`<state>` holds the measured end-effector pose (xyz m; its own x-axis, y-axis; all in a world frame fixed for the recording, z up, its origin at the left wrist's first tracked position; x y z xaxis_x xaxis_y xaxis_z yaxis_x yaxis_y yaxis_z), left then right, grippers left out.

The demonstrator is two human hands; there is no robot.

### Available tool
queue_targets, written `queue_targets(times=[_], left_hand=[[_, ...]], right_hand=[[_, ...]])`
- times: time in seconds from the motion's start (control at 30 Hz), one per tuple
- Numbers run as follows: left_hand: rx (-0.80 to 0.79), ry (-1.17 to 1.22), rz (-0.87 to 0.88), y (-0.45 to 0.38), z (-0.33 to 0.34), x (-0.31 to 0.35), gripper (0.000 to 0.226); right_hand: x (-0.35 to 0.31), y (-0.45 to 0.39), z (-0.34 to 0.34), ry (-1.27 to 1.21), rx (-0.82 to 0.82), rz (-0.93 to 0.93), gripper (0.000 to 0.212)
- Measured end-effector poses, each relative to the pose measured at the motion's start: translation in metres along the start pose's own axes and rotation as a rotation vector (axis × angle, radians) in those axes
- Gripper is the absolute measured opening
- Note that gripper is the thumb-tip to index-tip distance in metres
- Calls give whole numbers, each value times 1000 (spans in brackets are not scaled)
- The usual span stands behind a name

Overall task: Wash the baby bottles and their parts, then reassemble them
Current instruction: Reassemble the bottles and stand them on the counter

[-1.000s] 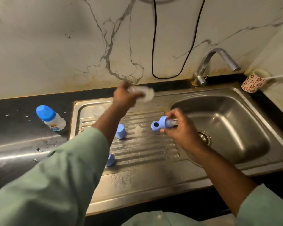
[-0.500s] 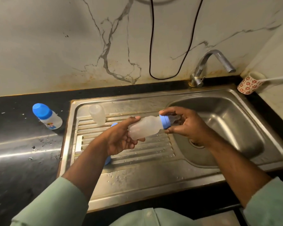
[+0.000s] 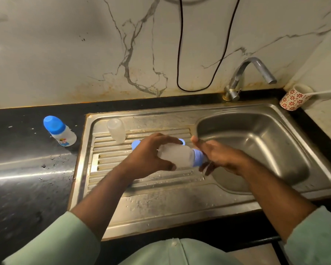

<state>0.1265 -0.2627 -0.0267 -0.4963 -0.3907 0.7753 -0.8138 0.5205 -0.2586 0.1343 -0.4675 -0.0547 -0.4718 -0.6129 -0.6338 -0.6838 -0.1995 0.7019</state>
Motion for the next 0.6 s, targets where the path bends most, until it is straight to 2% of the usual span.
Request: queue_targets(times=[0.1, 0.17, 0.2, 0.27, 0.33, 0.4, 0.43, 0.53, 0.6], left_hand=[[124, 177, -122, 4, -4, -8, 58], [175, 373, -178, 8, -3, -12, 54], [181, 388, -180, 9, -2, -12, 54], [177, 162, -97, 7, 0, -11, 55], [160, -143, 52, 6, 6, -3, 59], [125, -199, 95, 6, 10, 1, 65], [67, -145, 68, 5, 10, 0, 69], [-309, 49, -177, -3, 5, -12, 82], [-460, 59, -249, -7, 1, -16, 65]], right_hand=[[-10, 6, -12, -252, -55, -259, 72], [-11, 7, -18, -230, 28, -398, 66], [-12, 6, -19, -238, 78, -428, 60], [-12, 3, -15, -281, 123, -417, 46], [-11, 1, -8, -277, 145, -354, 46], [-7, 0, -10, -305, 148, -290, 51], [-8, 1, -12, -295, 145, -277, 52], [-17, 9, -13, -35, 199, -345, 54], [-24, 12, -7, 138, 286, -374, 62]])
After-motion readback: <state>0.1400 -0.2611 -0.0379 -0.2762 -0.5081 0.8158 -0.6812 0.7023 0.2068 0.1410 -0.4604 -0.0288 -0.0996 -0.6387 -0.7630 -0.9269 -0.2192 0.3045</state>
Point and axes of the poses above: each hand's wrist, its own y-axis away from the middle knuckle, its own z-axis out of the palm, x = y × z, the point moved 5 cm from there along -y, towards the middle knuckle, and after that the axes turned 13 degrees about z, right-handed, at the moved point
